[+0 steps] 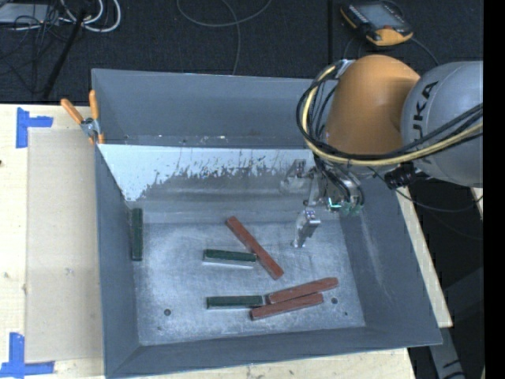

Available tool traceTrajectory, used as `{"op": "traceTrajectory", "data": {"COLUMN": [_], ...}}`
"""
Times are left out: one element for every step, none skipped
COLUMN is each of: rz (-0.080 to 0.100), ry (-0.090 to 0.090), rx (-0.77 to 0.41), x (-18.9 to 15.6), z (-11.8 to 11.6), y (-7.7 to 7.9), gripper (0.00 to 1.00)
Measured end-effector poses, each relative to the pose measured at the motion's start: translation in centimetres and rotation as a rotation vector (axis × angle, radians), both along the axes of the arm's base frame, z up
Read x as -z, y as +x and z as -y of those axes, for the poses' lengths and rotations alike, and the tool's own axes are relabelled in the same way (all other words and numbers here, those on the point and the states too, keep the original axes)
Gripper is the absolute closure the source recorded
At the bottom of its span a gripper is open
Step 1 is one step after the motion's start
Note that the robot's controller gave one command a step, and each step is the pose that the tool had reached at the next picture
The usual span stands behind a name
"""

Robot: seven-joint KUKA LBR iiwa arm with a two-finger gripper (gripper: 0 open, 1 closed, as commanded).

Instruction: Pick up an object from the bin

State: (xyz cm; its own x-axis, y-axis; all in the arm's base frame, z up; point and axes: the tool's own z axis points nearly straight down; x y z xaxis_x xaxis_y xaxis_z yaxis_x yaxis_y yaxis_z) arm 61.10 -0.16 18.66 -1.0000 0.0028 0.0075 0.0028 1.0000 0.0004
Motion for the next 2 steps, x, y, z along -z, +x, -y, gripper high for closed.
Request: {"op": "traceTrajectory", "data": {"rz": [0.008,0.007], "ry": [0.000,-0.005], "rx": [0.000,0.055], "x": [-0.5,10.5], "z": [0.0,-4.1], "y": [0.2,-2.2], "gripper": [0.00,1.00]}}
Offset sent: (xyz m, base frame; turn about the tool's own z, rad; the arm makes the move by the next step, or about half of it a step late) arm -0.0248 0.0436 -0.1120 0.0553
